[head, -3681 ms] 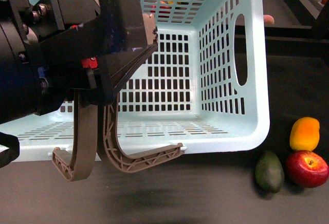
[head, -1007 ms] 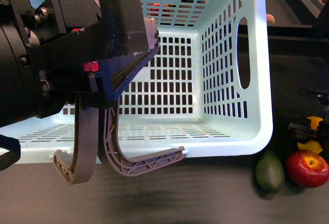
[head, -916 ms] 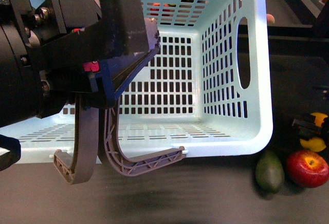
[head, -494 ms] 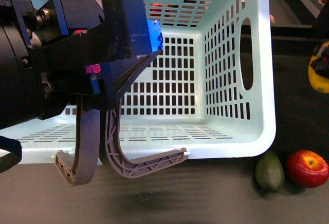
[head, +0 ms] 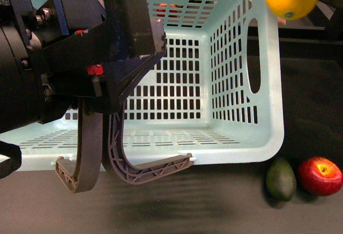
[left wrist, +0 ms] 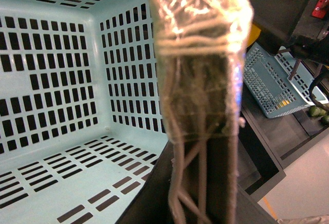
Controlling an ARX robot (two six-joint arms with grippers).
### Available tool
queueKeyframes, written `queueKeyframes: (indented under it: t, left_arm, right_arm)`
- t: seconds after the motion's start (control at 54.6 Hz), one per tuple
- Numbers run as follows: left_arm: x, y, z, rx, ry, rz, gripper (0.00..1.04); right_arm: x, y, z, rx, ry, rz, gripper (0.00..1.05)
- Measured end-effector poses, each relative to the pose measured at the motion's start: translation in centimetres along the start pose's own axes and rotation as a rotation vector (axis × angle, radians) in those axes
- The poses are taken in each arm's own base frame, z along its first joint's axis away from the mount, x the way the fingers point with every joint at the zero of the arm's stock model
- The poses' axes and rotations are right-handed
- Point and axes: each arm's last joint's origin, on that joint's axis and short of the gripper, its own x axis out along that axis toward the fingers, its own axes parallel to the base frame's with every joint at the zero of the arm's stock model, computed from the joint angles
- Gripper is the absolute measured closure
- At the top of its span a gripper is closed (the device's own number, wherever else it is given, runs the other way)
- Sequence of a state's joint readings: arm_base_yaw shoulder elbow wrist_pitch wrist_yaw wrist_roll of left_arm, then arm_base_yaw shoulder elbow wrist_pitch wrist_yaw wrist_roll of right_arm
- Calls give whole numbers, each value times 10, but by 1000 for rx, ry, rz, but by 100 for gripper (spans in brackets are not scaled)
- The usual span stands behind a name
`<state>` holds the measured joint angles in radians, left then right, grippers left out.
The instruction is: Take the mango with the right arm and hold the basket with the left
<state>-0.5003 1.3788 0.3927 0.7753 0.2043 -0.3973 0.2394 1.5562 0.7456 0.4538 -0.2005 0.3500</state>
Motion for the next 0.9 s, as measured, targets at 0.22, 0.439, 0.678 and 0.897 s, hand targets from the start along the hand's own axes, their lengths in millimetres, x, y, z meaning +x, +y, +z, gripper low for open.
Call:
queueKeyframes:
  t: [0.22, 0.439, 0.678, 0.897]
  left_arm:
    - [0, 0, 0, 0, 0, -1, 97]
    - [0, 0, 0, -2, -1, 2, 97]
    - [0, 0, 0, 0, -1, 3, 97]
    - [-1, 1, -3, -16, 12, 1, 97]
  right_arm:
    - [29, 32, -14, -46, 97, 62, 46]
    - [57, 48, -20, -75, 126, 73, 44]
    - [48, 56, -15, -87, 57, 61, 13]
    - [2, 60, -1, -86, -68, -11, 8]
